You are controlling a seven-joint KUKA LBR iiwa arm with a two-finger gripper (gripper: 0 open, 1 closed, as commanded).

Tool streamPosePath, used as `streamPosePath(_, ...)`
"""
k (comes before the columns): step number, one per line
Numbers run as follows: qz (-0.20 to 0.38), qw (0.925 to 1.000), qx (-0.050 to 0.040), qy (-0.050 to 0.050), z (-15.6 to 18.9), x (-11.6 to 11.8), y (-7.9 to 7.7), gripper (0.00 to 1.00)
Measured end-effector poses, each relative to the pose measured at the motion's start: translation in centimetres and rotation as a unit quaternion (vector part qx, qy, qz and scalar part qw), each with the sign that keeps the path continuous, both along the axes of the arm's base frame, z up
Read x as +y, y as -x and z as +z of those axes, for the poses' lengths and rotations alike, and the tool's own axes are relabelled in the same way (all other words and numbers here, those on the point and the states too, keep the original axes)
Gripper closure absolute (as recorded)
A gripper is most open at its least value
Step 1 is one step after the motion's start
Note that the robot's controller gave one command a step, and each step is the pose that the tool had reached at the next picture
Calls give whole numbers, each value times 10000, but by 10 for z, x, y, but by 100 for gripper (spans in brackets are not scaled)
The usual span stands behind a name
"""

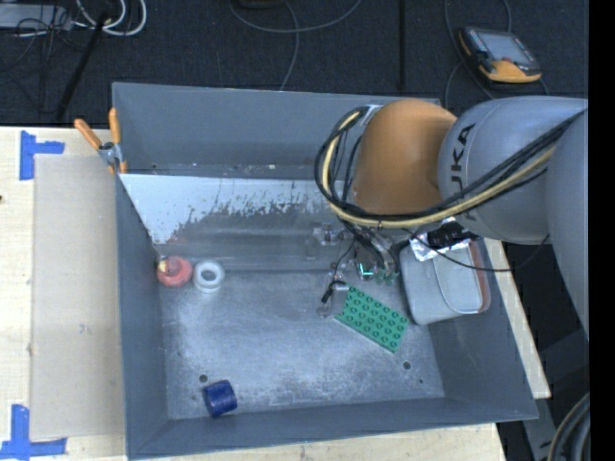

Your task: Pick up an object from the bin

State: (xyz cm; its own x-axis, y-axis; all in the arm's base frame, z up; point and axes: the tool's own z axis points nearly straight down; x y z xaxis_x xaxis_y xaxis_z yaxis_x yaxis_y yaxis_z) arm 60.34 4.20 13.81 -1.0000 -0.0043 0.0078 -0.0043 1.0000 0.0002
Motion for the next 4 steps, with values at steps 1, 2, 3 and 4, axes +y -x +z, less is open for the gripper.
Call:
streamPosePath(1,-676,9977,-7,3,-71,-111,3,0)
streamPosePath(2,-832,9965,-35,5,-37,-113,29,0)
streamPosePath(3,-1670,9860,-39,7,-35,-116,30,0)
streamPosePath(4,-2241,9746,-15,9,-70,-117,50,0)
